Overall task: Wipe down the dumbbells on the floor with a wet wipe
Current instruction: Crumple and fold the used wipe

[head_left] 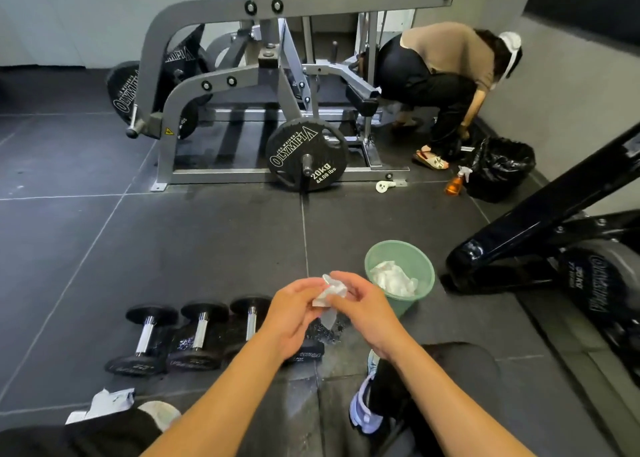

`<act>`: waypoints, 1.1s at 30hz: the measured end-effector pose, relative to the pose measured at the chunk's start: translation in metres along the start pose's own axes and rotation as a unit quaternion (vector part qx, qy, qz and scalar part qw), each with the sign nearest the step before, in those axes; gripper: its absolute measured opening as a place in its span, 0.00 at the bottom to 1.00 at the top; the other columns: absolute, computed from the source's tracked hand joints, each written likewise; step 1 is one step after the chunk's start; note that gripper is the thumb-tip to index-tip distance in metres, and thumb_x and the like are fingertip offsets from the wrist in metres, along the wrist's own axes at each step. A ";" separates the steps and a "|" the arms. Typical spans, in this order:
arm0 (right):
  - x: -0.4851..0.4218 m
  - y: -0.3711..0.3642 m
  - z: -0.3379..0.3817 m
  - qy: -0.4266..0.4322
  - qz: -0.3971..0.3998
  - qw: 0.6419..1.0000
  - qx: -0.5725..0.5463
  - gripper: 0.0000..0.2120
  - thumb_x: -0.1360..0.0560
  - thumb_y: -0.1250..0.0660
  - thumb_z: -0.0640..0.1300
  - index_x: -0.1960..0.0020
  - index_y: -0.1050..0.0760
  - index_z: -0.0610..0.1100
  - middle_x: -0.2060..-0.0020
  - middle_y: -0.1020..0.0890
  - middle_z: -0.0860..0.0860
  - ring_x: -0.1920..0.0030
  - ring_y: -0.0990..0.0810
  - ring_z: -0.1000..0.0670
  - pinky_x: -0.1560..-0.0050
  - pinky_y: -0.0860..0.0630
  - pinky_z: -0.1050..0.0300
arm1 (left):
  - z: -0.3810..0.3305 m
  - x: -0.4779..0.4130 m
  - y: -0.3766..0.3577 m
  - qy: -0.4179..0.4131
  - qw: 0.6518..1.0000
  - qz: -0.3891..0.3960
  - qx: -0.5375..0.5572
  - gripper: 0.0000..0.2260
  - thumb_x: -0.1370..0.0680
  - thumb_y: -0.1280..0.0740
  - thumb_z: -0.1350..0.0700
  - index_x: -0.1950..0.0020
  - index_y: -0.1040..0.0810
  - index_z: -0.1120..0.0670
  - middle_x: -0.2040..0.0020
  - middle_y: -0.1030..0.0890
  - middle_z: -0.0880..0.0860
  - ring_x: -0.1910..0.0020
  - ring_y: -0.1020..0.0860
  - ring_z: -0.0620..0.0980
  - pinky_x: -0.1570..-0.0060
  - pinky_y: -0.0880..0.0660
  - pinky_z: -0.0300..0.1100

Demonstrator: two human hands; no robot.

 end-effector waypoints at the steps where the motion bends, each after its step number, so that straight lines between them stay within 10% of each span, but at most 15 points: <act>1: -0.003 0.004 -0.007 -0.009 0.003 1.000 0.012 0.17 0.26 0.26 0.39 0.39 0.18 0.52 0.51 0.13 0.54 0.52 0.17 0.56 0.46 0.21 0.58 | 0.002 -0.002 -0.003 0.006 1.000 -0.001 0.000 0.10 0.16 0.35 0.65 0.37 0.19 0.65 0.43 0.14 0.65 0.42 0.14 0.61 0.45 0.17 0.49; 7: -0.029 0.058 -0.027 -0.071 -0.126 0.989 -0.016 0.13 0.27 0.31 0.28 0.52 0.14 0.44 0.59 0.18 0.45 0.60 0.22 0.48 0.63 0.24 0.60 | 0.014 -0.024 -0.014 0.052 0.997 -0.022 0.054 0.12 0.16 0.34 0.62 0.36 0.22 0.67 0.43 0.14 0.66 0.48 0.13 0.61 0.46 0.17 0.52; 12: -0.082 0.143 -0.015 -0.080 -0.246 0.966 0.008 0.16 0.26 0.33 0.30 0.44 0.17 0.45 0.51 0.16 0.49 0.52 0.18 0.44 0.43 0.19 0.40 | -0.001 -0.037 -0.012 0.056 0.998 0.005 0.000 0.11 0.17 0.33 0.60 0.38 0.20 0.64 0.45 0.13 0.63 0.46 0.13 0.62 0.45 0.17 0.54; 16: -0.104 0.174 -0.033 -0.188 -0.184 0.952 0.160 0.25 0.23 0.33 0.38 0.28 0.27 0.54 0.40 0.25 0.50 0.51 0.24 0.45 0.44 0.20 0.44 | -0.023 -0.039 0.004 0.038 0.995 0.013 -0.089 0.09 0.17 0.34 0.58 0.40 0.18 0.60 0.46 0.12 0.60 0.47 0.12 0.59 0.47 0.17 0.51; 25: -0.101 0.080 -0.024 -0.106 -0.042 0.957 0.268 0.09 0.20 0.32 0.38 0.54 0.16 0.47 0.60 0.17 0.52 0.59 0.22 0.52 0.53 0.27 0.58 | -0.073 0.004 0.150 0.017 0.984 -0.092 -0.148 0.07 0.17 0.33 0.58 0.44 0.17 0.59 0.44 0.13 0.62 0.47 0.13 0.59 0.45 0.17 0.51; 33: -0.061 -0.009 0.087 -0.002 0.042 0.935 0.352 0.09 0.21 0.31 0.40 0.55 0.14 0.50 0.54 0.12 0.54 0.51 0.17 0.50 0.48 0.23 0.57 | -0.192 0.158 0.248 -0.039 0.979 -0.113 -0.163 0.21 0.37 0.17 0.45 0.51 0.12 0.55 0.45 0.12 0.61 0.50 0.12 0.57 0.53 0.16 0.47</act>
Point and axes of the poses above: each hand's wrist, its own x-axis away from the middle knuckle, its own y-axis out of the back of the hand, z = x × y, the point moved 10 cm from there along -x, towards the middle knuckle
